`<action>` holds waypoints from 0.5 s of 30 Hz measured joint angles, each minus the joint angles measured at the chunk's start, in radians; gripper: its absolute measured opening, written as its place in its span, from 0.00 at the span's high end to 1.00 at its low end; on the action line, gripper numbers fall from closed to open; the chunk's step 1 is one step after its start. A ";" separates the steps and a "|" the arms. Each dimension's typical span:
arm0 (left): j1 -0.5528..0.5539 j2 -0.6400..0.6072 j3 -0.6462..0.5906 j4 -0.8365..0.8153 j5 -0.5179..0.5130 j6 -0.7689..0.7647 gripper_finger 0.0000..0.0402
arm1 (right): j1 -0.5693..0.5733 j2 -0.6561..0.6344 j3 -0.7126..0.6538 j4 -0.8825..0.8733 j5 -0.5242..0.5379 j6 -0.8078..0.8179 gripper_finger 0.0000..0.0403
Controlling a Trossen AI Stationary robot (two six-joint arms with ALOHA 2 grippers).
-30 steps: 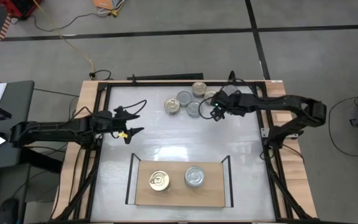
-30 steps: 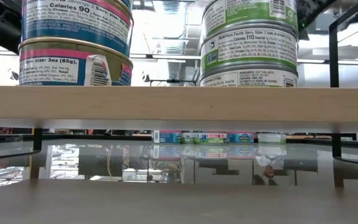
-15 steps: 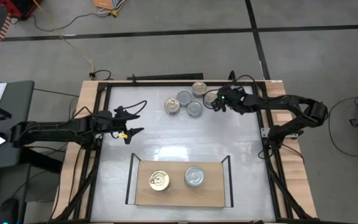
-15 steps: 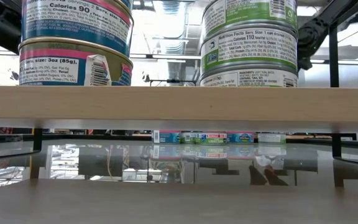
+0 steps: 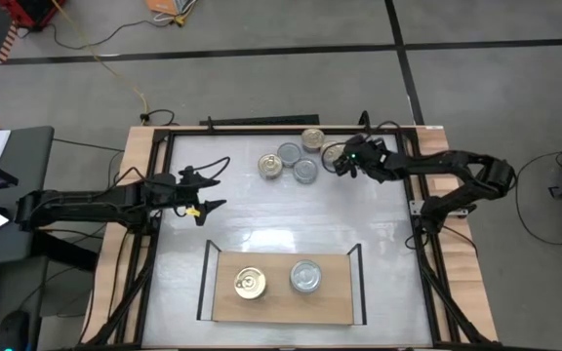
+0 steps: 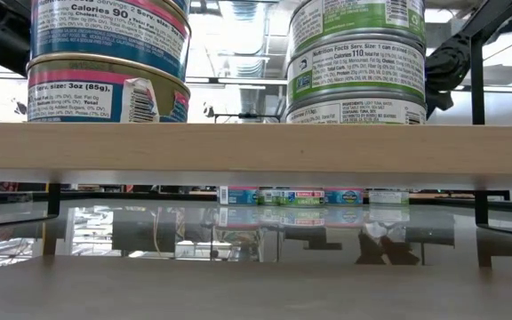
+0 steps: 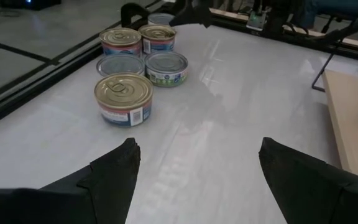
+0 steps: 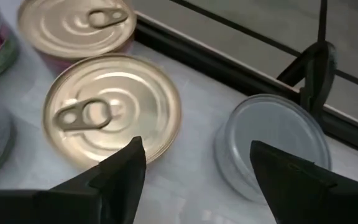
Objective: Stack canned seafood by type on shelf
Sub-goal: Stack the blue tuna can on top of the blue tuna can on the shelf
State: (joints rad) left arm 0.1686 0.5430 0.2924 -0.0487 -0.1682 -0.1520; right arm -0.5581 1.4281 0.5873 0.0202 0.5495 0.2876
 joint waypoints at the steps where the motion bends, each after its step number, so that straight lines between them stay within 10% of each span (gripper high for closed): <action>1: 0.000 0.000 0.000 0.001 0.000 0.000 0.21 | 0.005 0.000 -0.005 0.005 0.000 0.000 0.22; 15: 0.000 0.000 0.000 0.004 0.006 0.024 0.21 | 0.043 -0.004 -0.064 -0.064 -0.047 0.107 0.22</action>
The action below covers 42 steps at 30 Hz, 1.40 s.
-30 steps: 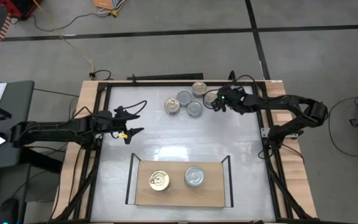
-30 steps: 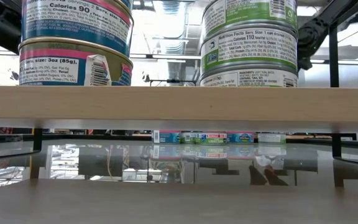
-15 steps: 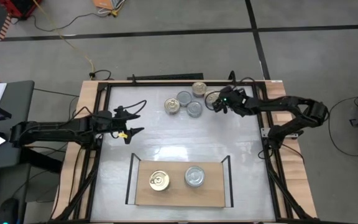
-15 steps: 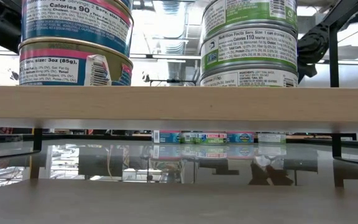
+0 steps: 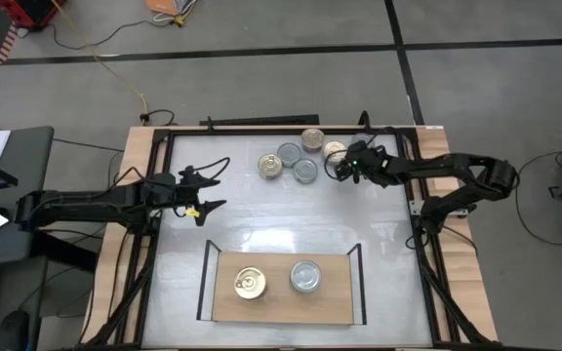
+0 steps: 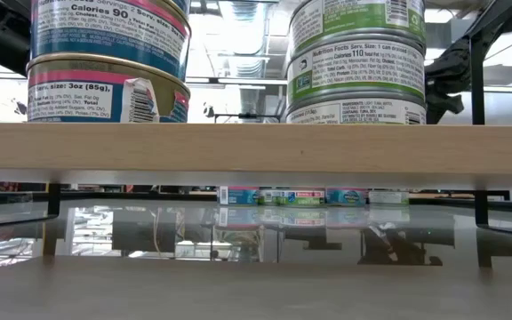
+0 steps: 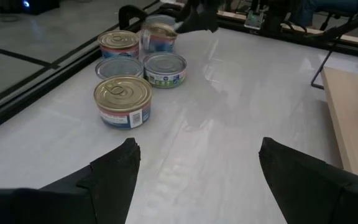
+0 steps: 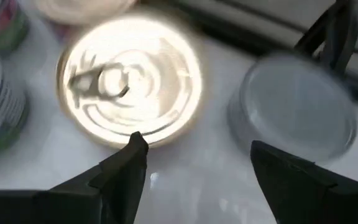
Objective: Stack canned seafood by type on shelf
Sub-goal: Stack the blue tuna can on top of the blue tuna can on the shelf
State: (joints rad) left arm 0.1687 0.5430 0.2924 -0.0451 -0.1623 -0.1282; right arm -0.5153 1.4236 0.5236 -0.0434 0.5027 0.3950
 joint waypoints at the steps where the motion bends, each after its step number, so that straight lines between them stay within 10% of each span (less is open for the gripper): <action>1: 0.000 0.000 0.000 0.001 0.000 0.001 0.21 | 0.009 0.000 0.000 -0.038 -0.014 0.012 0.22; 20: 0.000 0.000 0.000 0.008 0.016 -0.007 0.21 | 0.334 -0.299 0.170 -0.682 0.065 0.148 0.22; 42: 0.000 0.000 0.000 -0.016 0.061 -0.010 0.21 | -0.070 -0.250 0.088 -0.306 -0.294 -0.199 0.22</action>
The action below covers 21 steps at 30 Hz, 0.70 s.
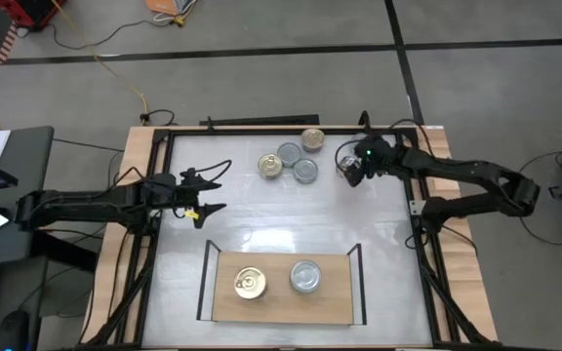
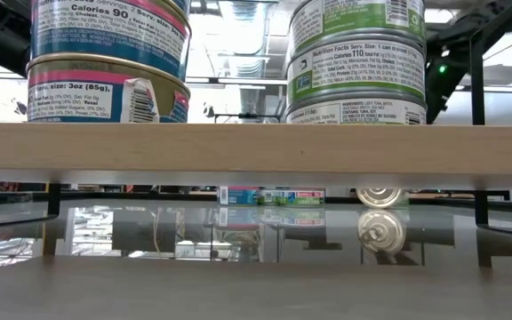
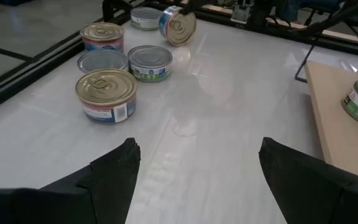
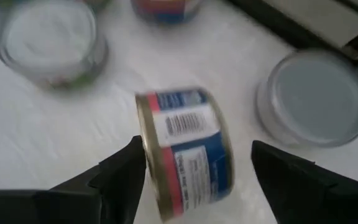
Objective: Stack canned seafood by type on shelf
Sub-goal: Stack the blue tuna can on top of the blue tuna can on the shelf
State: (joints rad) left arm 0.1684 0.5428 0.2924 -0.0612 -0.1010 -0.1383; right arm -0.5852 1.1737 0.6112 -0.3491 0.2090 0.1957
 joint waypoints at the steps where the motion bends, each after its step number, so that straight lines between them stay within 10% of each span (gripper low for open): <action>1: 0.000 0.000 0.000 -0.002 0.000 0.003 0.21 | -0.002 0.019 -0.001 -0.003 -0.003 -0.008 0.22; 21: 0.000 0.000 0.000 -0.028 0.001 -0.012 0.21 | 0.062 0.092 -0.002 0.037 -0.089 -0.031 0.49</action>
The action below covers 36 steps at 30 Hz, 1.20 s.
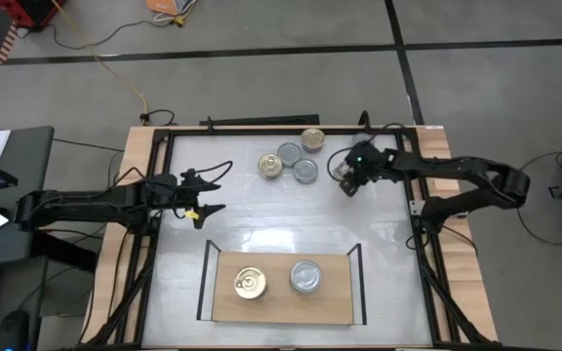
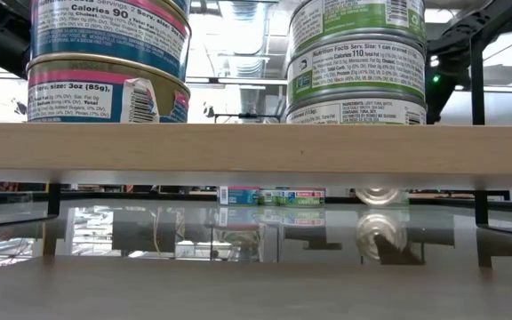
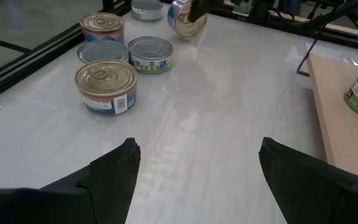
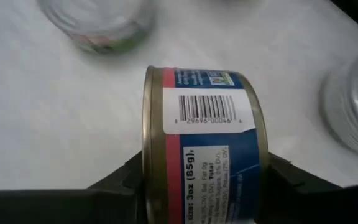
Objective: Stack canned seafood by type on shelf
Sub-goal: Stack the blue tuna can on top of the blue tuna can on the shelf
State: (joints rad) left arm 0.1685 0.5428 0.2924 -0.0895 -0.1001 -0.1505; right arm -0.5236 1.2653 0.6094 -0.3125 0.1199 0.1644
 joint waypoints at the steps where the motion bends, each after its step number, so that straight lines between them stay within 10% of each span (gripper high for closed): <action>1: 0.000 0.000 0.000 0.000 0.000 0.000 0.21 | 0.000 -0.009 0.000 0.006 -0.021 0.013 0.49; 9: 0.000 0.000 0.000 0.009 -0.001 0.003 0.21 | 0.073 -0.062 0.081 0.030 -0.274 0.166 0.49; 16: 0.000 0.000 0.000 0.028 -0.001 -0.001 0.21 | 0.272 -0.023 0.212 0.158 -0.281 0.275 0.49; 36: 0.000 0.000 0.000 0.025 0.017 0.003 0.21 | 0.642 0.487 0.874 0.066 -0.505 0.512 0.47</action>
State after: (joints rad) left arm 0.1686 0.5428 0.2924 -0.0644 -0.0834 -0.1471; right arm 0.1184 1.7523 1.4832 -0.2469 -0.3852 0.6765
